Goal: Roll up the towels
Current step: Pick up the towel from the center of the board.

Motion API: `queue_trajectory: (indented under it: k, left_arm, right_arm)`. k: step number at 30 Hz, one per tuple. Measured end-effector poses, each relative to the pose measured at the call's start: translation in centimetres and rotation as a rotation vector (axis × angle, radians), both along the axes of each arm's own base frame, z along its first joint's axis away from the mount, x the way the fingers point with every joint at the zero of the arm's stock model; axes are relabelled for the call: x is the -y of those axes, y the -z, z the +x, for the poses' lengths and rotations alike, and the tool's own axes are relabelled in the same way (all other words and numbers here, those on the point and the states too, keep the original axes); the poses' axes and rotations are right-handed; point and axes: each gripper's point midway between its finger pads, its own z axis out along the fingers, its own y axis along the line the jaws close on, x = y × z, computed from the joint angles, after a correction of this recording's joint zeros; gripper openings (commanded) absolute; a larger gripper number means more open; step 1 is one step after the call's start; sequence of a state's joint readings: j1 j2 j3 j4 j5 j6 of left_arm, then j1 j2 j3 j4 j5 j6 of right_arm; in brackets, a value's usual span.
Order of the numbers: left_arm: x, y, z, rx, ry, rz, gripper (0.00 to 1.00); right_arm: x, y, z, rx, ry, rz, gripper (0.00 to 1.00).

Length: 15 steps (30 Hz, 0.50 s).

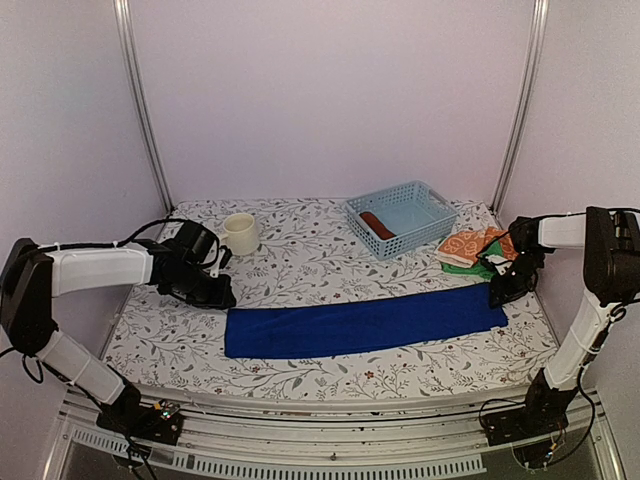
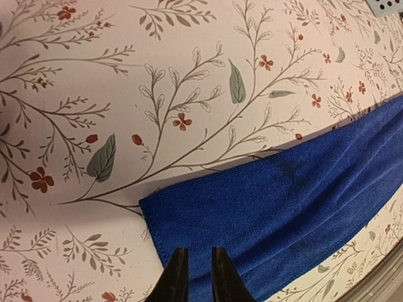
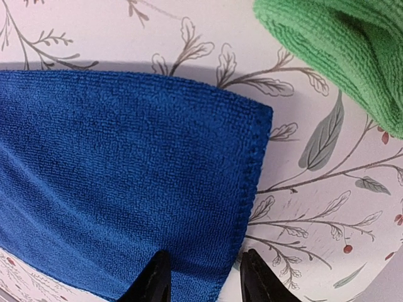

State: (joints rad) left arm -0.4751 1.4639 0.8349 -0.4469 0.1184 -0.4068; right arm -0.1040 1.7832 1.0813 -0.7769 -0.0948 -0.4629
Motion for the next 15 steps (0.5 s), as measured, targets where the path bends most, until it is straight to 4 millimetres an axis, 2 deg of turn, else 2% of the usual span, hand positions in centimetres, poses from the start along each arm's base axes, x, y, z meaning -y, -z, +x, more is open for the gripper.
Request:
queue_trajectory:
  k: [8, 15]
  left_arm:
    - [0.0, 0.0, 0.0, 0.004, 0.010, 0.005, 0.15]
    - [0.0, 0.1, 0.0, 0.004, 0.016, 0.008, 0.15]
  right_arm:
    - [0.2, -0.2, 0.5, 0.016, 0.013, -0.008, 0.42]
    - [0.1, -1.4, 2.1, 0.060, 0.022, 0.001, 0.42]
